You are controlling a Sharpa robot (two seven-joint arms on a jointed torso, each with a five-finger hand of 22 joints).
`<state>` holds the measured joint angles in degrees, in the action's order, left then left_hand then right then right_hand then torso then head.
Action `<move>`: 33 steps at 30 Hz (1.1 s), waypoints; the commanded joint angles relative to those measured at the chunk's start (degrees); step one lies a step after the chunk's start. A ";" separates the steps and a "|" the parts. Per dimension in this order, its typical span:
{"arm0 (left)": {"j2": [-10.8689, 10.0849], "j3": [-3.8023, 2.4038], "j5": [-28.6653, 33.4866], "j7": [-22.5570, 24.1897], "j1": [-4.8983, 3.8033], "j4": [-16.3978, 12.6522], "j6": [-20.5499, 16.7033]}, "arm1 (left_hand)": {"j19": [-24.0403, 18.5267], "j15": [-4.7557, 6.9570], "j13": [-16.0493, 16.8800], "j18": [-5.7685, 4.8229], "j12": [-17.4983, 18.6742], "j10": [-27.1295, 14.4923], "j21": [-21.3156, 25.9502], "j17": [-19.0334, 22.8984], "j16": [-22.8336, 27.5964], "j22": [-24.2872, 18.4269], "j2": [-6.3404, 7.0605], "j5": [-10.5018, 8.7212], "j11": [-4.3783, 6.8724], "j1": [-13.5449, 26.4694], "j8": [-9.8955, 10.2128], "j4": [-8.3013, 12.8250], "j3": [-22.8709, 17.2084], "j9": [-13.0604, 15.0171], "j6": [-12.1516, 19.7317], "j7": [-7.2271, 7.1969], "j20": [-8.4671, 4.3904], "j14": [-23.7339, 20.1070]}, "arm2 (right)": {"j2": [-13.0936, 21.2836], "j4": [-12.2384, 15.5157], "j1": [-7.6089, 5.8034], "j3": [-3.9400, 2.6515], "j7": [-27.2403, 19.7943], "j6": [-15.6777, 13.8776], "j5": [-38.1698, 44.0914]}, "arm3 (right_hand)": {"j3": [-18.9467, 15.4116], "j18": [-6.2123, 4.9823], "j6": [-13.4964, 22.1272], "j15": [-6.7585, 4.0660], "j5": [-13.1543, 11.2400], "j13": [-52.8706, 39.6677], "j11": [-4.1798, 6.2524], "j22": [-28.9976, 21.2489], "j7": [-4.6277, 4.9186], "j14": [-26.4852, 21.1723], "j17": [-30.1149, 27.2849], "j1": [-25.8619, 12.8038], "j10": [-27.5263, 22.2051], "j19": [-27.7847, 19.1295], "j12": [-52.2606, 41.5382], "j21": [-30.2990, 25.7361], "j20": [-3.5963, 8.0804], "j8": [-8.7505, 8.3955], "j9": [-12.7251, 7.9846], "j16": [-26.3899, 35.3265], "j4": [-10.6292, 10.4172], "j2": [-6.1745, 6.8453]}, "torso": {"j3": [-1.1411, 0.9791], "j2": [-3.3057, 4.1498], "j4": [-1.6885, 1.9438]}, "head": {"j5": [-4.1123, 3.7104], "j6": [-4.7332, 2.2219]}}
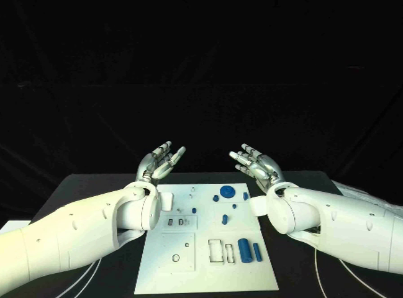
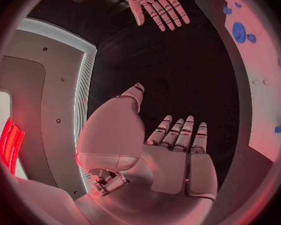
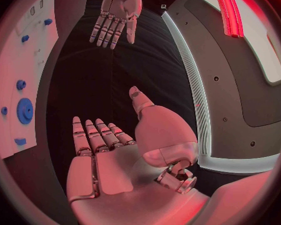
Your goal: Assemble the parts on the task board
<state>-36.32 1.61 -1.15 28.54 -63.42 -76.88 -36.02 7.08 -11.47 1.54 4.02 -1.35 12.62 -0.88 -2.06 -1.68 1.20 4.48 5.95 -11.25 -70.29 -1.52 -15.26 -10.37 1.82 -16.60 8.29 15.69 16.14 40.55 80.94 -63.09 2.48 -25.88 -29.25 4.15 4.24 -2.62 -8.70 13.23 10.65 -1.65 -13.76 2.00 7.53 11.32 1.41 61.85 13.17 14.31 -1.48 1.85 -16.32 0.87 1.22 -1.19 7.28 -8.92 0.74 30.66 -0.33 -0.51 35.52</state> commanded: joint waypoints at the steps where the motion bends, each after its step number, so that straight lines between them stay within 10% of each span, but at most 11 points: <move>1: 0.13 -0.01 -1.56 0.43 -0.11 0.13 3.85 | 0.37 -0.54 0.14 0.92 -0.29 0.84 -0.43 -0.15 -0.42 0.11 0.01 0.47 -0.28 -2.57 -0.39 -0.79 -0.24 0.15 -0.99 5.09 0.94 0.93 | -0.74 -1.60 -0.52 0.31 3.06 12.23 5.13 | 1.38 -1.95 -5.84 0.75 0.38 -0.65 -0.89 0.79 9.03 7.57 0.64 5.97 8.34 5.57 -1.06 1.55 -0.45 1.06 0.62 -1.06 4.15 -0.16 | 0.01 -0.01 -0.01 | 0.00 0.00; 7: 0.13 -0.01 -1.56 0.43 -0.11 0.13 3.85 | 4.68 -1.41 0.57 3.36 -0.94 5.08 -1.85 -1.23 -2.23 0.98 -0.64 0.37 -1.27 -3.51 -1.11 -0.29 -0.25 0.60 -4.87 6.04 1.03 9.02 | -1.58 -3.43 -1.11 0.78 4.18 16.90 6.79 | 2.93 -6.31 -25.23 -1.48 -0.16 -2.65 0.64 3.49 8.15 35.29 2.74 10.71 34.90 24.66 -6.68 7.70 -0.29 4.81 2.67 -6.68 8.73 0.63 | 0.01 -0.01 -0.01 | 0.00 0.00; 10: 0.13 -0.01 -1.56 0.43 -0.11 0.13 3.85 | 19.03 -1.51 1.41 3.98 -2.63 14.61 -6.90 -3.07 -6.28 3.67 -1.41 0.30 -2.66 -4.27 -2.73 0.55 -0.15 1.42 -12.94 7.09 1.06 23.99 | -1.71 -3.71 -1.21 0.86 4.35 17.62 7.04 | 4.12 -7.82 -34.47 -3.09 -0.20 -2.04 2.01 3.60 6.85 40.40 2.36 12.29 39.70 28.53 -7.17 9.20 -0.27 5.96 3.03 -7.25 9.15 1.34 | 0.01 -0.01 -0.01 | 0.00 0.00; 11: -2.99 0.01 -0.96 1.73 0.31 -2.36 6.27 | 26.41 -1.01 1.89 4.54 -3.72 19.68 -9.70 -3.49 -7.50 5.07 -1.66 0.30 -2.83 -4.50 -3.54 0.83 -0.11 1.81 -16.52 7.13 0.91 27.38 | -0.19 -6.30 -3.23 0.78 1.51 10.75 22.54 | 4.47 -7.98 -36.06 -3.42 -0.35 -2.02 2.36 3.61 6.80 41.73 2.42 12.72 40.69 29.31 -7.21 9.50 -0.08 6.10 3.04 -7.52 9.34 1.68 | -0.06 1.51 0.78 | -0.17 -0.34; 13: -3.40 0.01 -0.96 1.96 0.31 -2.82 6.63 | 34.09 0.77 2.74 5.99 -6.21 31.94 -13.36 -4.33 -9.72 6.44 -2.20 0.26 -1.64 -4.82 -5.17 1.51 0.16 2.50 -24.56 6.61 0.80 33.49 | 0.07 -6.54 -3.73 0.74 1.69 10.14 25.93 | 5.49 -8.05 -37.57 -3.92 -0.83 -1.88 2.65 3.45 6.55 43.92 2.27 13.72 42.00 31.04 -6.33 9.99 0.31 5.44 2.63 -7.21 9.38 2.82 | -0.02 1.90 1.04 | -0.53 -0.49; 16: -4.07 0.01 -0.96 1.61 0.29 -3.55 7.87 | 38.81 2.27 2.83 6.56 -7.81 37.88 -15.29 -5.29 -10.92 6.94 -2.93 0.21 -0.20 -4.74 -7.21 1.88 0.63 3.21 -32.38 5.54 -0.07 38.55 | 0.34 -6.94 -4.48 0.69 2.05 9.29 30.16 | 6.62 -8.06 -38.82 -4.53 -1.55 -1.86 3.08 3.32 6.28 46.44 2.25 14.79 43.40 33.15 -5.43 10.65 1.03 4.67 2.45 -6.94 9.36 3.98 | -0.01 2.40 1.14 | -0.60 -0.62; 26: -8.25 -0.03 -1.04 -0.28 -0.15 -8.35 10.61 | 47.11 5.04 2.70 6.59 -7.50 45.52 -16.87 -8.93 -11.33 6.63 -4.06 0.19 1.96 -4.90 -6.83 2.65 2.71 3.01 -37.39 3.92 -2.72 48.00 | 0.97 -8.25 -6.69 0.32 5.16 6.83 46.78 | 10.69 -8.03 -44.57 -7.55 -1.30 -1.97 4.90 3.99 5.01 55.88 3.06 15.78 49.46 40.03 -4.32 14.01 4.33 4.12 2.71 -7.65 9.35 5.96 | 0.28 4.85 1.46 | -1.19 -1.43; 33: -12.33 -0.29 -1.06 -1.53 -0.36 -15.01 11.22 | 51.92 6.63 3.01 6.54 -6.52 48.36 -18.34 -13.08 -12.71 6.94 -4.40 0.18 3.00 -5.39 -6.08 3.25 3.50 3.02 -39.39 3.16 -4.43 53.43 | 1.21 -7.83 -8.21 -0.08 12.43 8.99 65.92 | 10.12 -7.90 -46.94 -11.21 -1.37 -2.12 7.04 8.08 3.29 67.06 5.71 15.81 54.00 49.25 -3.77 22.52 8.67 3.57 2.67 -11.32 9.17 7.96 | 0.40 7.36 1.87 | -1.64 -2.26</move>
<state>-48.38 1.36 -1.87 27.79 -63.72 -90.80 -27.15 58.73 -4.90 4.50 9.77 -8.08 60.63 -19.02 -14.87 -14.28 8.08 0.52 6.25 -8.08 -75.61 -7.72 -11.90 -7.18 4.85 -55.62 11.46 11.35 69.25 41.74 72.77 -71.16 2.42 -18.78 -21.03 55.89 14.02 -9.75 -52.87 4.99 9.52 -3.57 -8.55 7.09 12.05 68.91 5.11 77.56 62.96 56.03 -5.81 17.88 -11.07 5.06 3.81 -9.67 16.44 -3.09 1.06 36.55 1.27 -1.99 33.51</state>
